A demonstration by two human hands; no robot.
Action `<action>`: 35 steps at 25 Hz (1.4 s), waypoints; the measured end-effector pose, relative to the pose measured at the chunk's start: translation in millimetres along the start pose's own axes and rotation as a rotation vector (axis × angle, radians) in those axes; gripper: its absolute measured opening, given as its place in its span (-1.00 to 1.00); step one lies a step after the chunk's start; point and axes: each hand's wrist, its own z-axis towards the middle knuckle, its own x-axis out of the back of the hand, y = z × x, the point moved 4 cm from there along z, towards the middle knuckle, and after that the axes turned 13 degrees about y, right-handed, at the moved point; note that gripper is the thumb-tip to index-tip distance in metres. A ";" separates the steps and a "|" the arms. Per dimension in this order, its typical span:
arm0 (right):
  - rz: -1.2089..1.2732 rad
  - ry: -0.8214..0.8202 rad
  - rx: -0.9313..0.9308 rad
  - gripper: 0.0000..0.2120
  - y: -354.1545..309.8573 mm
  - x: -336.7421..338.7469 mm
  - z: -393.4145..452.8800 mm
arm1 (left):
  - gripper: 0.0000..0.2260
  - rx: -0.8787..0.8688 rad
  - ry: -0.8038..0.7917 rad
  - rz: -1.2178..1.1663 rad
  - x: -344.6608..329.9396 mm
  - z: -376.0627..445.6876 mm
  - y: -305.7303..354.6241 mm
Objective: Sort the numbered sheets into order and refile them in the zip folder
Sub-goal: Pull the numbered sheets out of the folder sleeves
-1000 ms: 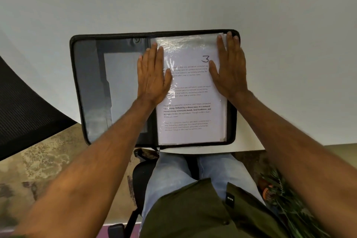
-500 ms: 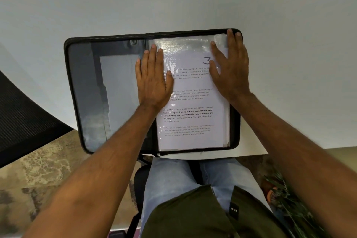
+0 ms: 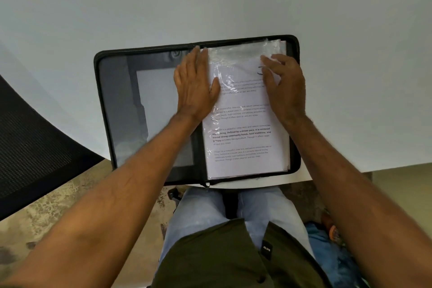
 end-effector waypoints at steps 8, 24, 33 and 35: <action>0.246 0.113 -0.192 -0.49 -26.6 15.3 -7.0 | -0.83 -0.240 -0.062 0.051 23.9 58.6 -3.7; 0.312 -0.021 -0.559 -0.59 7.5 10.1 -21.6 | -0.94 -0.073 -0.503 -0.217 22.5 107.0 12.8; 0.393 -0.037 -0.650 -0.64 8.6 9.7 -23.3 | -0.76 -0.051 -0.683 -0.188 7.6 123.9 35.2; 0.415 -0.021 -0.668 -0.66 8.2 9.8 -24.2 | -0.83 -0.074 -0.699 -0.186 4.9 124.2 40.0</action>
